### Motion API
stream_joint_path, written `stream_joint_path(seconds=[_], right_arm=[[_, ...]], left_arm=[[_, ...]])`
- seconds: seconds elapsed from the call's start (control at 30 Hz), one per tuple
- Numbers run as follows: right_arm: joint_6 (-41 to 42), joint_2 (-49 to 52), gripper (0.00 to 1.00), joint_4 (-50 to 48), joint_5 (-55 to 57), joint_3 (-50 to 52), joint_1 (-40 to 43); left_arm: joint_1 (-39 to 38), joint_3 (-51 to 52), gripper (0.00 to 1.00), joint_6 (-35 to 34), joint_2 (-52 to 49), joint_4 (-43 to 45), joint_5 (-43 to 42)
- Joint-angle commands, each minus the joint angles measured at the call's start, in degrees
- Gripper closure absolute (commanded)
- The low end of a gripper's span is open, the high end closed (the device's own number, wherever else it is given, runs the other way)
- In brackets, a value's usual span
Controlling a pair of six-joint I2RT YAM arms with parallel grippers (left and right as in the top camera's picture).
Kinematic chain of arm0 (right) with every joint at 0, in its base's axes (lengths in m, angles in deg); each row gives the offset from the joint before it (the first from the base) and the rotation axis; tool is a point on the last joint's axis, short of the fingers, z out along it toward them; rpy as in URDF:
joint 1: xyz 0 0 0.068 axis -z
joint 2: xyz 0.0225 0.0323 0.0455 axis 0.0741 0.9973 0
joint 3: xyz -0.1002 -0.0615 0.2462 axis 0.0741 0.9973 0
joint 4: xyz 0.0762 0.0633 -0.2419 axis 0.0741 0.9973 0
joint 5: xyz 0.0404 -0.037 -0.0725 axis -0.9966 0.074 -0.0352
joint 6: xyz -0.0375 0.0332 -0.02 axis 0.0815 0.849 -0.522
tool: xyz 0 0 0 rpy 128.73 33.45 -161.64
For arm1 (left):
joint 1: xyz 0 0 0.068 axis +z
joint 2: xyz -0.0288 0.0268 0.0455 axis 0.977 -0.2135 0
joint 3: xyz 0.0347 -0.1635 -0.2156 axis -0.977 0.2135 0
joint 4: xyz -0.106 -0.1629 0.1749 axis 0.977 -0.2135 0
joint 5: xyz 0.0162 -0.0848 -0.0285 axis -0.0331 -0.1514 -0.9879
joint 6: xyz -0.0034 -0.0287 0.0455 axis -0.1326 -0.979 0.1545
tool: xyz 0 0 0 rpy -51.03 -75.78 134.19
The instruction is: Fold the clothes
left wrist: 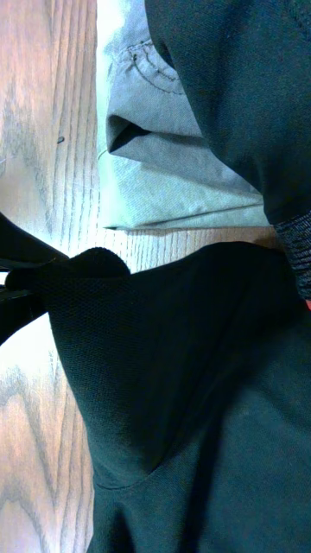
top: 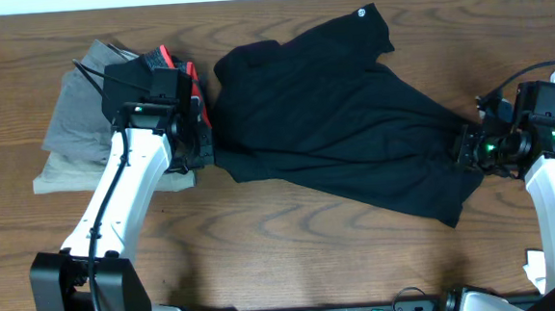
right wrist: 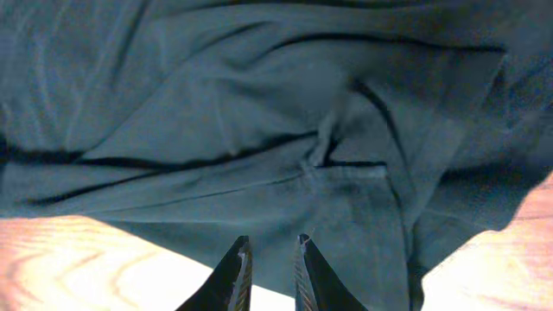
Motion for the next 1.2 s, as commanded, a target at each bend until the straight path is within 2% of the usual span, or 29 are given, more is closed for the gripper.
stream_joint_path(seconds=[0.0,0.03,0.1,0.3,0.4,0.6,0.77,1.07,1.17], right_arm=[[3.0,0.0,0.76,0.5,3.3,1.5,0.2],[6.2,0.0,0.68,0.4,7.0,2.1,0.2],[11.4,0.0,0.66,-1.4,13.4,4.3,0.2],[12.0,1.1,0.58,-15.2,12.9,12.3,0.2],[12.1,2.6,0.59,-20.2,12.4,14.4,0.2],[10.3,7.3,0.59,-22.5,11.6,15.2,0.2],[1.4,11.7,0.6,-26.6,-0.9,15.2,0.2],[0.5,15.3,0.64,-31.3,-4.0,15.2,0.2],[-4.6,15.3,0.68,-32.8,-11.5,15.2,0.2]], left_arm=[[0.2,0.0,0.94,-0.3,0.5,-0.1,0.7],[0.2,0.0,0.94,-0.3,0.5,-0.1,0.7],[0.2,0.0,0.94,-0.3,0.5,0.0,0.7],[0.2,0.0,0.94,-0.3,0.5,0.0,0.7],[0.2,0.0,0.94,-0.3,0.5,0.1,0.7],[0.2,0.0,0.94,-0.3,0.5,0.2,0.7],[0.2,0.0,0.94,-0.3,0.5,0.6,0.7],[0.2,0.0,0.94,-0.3,0.5,0.6,0.7],[0.2,0.0,0.94,-0.3,0.5,0.7,0.7]])
